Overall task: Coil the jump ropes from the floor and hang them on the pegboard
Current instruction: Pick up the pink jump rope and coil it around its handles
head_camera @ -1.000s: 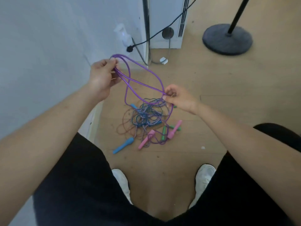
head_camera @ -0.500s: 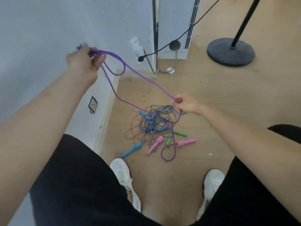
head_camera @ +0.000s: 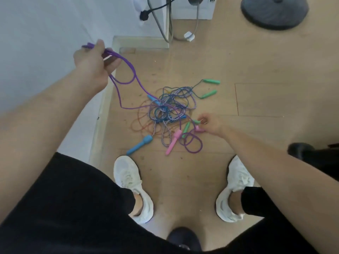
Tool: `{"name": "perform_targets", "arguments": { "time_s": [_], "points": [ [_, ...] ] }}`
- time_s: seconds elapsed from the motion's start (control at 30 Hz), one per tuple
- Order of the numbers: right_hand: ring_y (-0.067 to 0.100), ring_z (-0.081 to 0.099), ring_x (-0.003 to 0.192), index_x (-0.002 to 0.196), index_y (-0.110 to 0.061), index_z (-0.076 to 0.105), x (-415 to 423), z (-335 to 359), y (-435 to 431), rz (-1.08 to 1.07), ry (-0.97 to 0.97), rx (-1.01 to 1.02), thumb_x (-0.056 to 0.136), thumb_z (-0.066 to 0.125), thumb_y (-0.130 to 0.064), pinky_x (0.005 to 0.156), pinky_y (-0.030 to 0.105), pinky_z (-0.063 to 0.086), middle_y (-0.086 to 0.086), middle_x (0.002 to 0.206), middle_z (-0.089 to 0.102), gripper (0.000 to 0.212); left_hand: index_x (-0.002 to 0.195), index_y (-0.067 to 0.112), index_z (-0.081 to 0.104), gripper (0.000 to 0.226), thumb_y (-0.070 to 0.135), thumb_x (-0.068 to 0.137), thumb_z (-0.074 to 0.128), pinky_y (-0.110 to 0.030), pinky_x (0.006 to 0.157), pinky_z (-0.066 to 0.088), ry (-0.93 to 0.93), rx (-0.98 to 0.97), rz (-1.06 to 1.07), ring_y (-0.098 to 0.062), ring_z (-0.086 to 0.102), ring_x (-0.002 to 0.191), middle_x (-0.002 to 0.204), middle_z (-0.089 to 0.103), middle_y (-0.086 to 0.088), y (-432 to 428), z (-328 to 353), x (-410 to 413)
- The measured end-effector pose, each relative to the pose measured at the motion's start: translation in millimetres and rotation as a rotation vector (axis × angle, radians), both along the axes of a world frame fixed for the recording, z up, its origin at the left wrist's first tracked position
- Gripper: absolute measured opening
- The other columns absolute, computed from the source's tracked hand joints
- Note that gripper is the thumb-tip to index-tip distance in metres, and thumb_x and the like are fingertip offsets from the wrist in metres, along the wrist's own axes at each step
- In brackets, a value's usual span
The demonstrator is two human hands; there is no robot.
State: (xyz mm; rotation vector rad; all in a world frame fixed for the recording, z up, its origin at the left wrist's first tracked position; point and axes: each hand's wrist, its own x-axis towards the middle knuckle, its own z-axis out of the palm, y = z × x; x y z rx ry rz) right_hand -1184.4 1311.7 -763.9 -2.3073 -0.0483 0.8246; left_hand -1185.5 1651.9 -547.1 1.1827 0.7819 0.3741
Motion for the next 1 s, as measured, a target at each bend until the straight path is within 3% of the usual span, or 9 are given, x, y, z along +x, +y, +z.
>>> {"name": "perform_targets", "arguments": {
  "time_s": [0.1, 0.17, 0.37, 0.5, 0.67, 0.73, 0.8, 0.9, 1.0],
  "points": [
    [0.031, 0.058, 0.118, 0.138, -0.013, 0.054, 7, -44, -10, 0.108, -0.001, -0.175, 0.091, 0.071, -0.029, 0.093, 0.031, 0.046, 0.016, 0.135, 0.059, 0.052, 0.093, 0.006, 0.053, 0.014, 0.014, 0.097, 0.063, -0.038, 0.073, 0.062, 0.087, 0.041, -0.115, -0.023, 0.069, 0.070, 0.079, 0.063, -0.009, -6, -26, 4],
    [0.035, 0.049, 0.131, 0.147, -0.019, 0.042, 15, -68, -14, 0.205, 0.005, -0.309, 0.092, 0.066, -0.044, 0.106, 0.042, 0.040, 0.012, 0.146, 0.049, 0.064, 0.089, 0.008, 0.054, 0.016, 0.017, 0.097, 0.064, -0.038, 0.076, 0.062, 0.122, 0.066, -0.182, -0.021, 0.069, 0.071, 0.079, 0.062, -0.008, -8, -38, 8],
    [0.041, 0.058, 0.110, 0.118, -0.008, 0.056, 22, -112, -31, 0.338, -0.162, -0.530, 0.093, 0.061, -0.037, 0.091, 0.047, 0.047, 0.019, 0.121, 0.056, 0.039, 0.083, 0.017, 0.057, 0.017, 0.024, 0.097, 0.063, -0.037, 0.083, 0.061, 0.206, 0.190, -0.321, -0.020, 0.065, 0.075, 0.082, 0.062, -0.002, -14, -54, 19],
    [0.042, 0.053, 0.116, 0.128, -0.003, 0.050, 14, -124, -37, 0.272, -0.174, -0.531, 0.089, 0.065, -0.046, 0.095, 0.046, 0.042, 0.022, 0.130, 0.051, 0.060, 0.084, 0.018, 0.056, 0.017, 0.026, 0.097, 0.064, -0.038, 0.087, 0.060, 0.251, 0.234, -0.361, -0.018, 0.066, 0.075, 0.082, 0.063, -0.002, -17, -58, 18],
    [0.035, 0.058, 0.111, 0.111, -0.011, 0.061, -1, -125, -36, 0.414, -0.147, -0.480, 0.094, 0.056, -0.040, 0.089, 0.041, 0.045, 0.016, 0.119, 0.060, 0.033, 0.085, 0.017, 0.057, 0.017, 0.026, 0.099, 0.060, -0.034, 0.083, 0.059, 0.294, 0.290, -0.424, -0.017, 0.067, 0.076, 0.083, 0.067, -0.001, -24, -63, 11],
    [0.033, 0.064, 0.094, 0.099, -0.011, 0.066, -10, -125, -34, 0.281, -0.073, -0.416, 0.094, 0.058, -0.040, 0.079, 0.038, 0.049, 0.015, 0.103, 0.068, 0.030, 0.086, 0.017, 0.056, 0.016, 0.025, 0.100, 0.059, -0.033, 0.082, 0.059, 0.304, 0.300, -0.440, -0.016, 0.067, 0.077, 0.085, 0.067, -0.001, -26, -64, 8],
    [0.025, 0.057, 0.065, 0.081, -0.011, 0.060, -16, -120, -24, -0.083, 0.033, -0.181, 0.094, 0.060, -0.036, 0.059, 0.033, 0.042, 0.010, 0.073, 0.062, 0.029, 0.087, 0.017, 0.056, 0.016, 0.025, 0.100, 0.059, -0.030, 0.077, 0.060, 0.305, 0.305, -0.447, -0.015, 0.068, 0.076, 0.085, 0.068, 0.000, -24, -64, 5],
    [0.011, 0.040, 0.039, 0.067, -0.017, 0.045, -6, -110, -1, -0.576, 0.077, 0.175, 0.087, 0.052, -0.008, 0.046, 0.026, 0.032, 0.004, 0.054, 0.044, 0.024, 0.089, 0.016, 0.058, 0.015, 0.025, 0.100, 0.060, -0.029, 0.076, 0.058, 0.306, 0.315, -0.460, -0.015, 0.069, 0.078, 0.087, 0.069, -0.001, -20, -64, 1],
    [0.011, 0.043, 0.043, 0.062, -0.020, 0.052, 1, -97, 25, -0.564, 0.093, 0.226, 0.083, 0.069, -0.017, 0.042, 0.025, 0.036, 0.001, 0.056, 0.051, 0.027, 0.088, 0.016, 0.059, 0.015, 0.025, 0.099, 0.060, -0.032, 0.081, 0.060, 0.317, 0.329, -0.457, -0.016, 0.069, 0.080, 0.086, 0.070, 0.000, -17, -63, -3]
  ]
}}
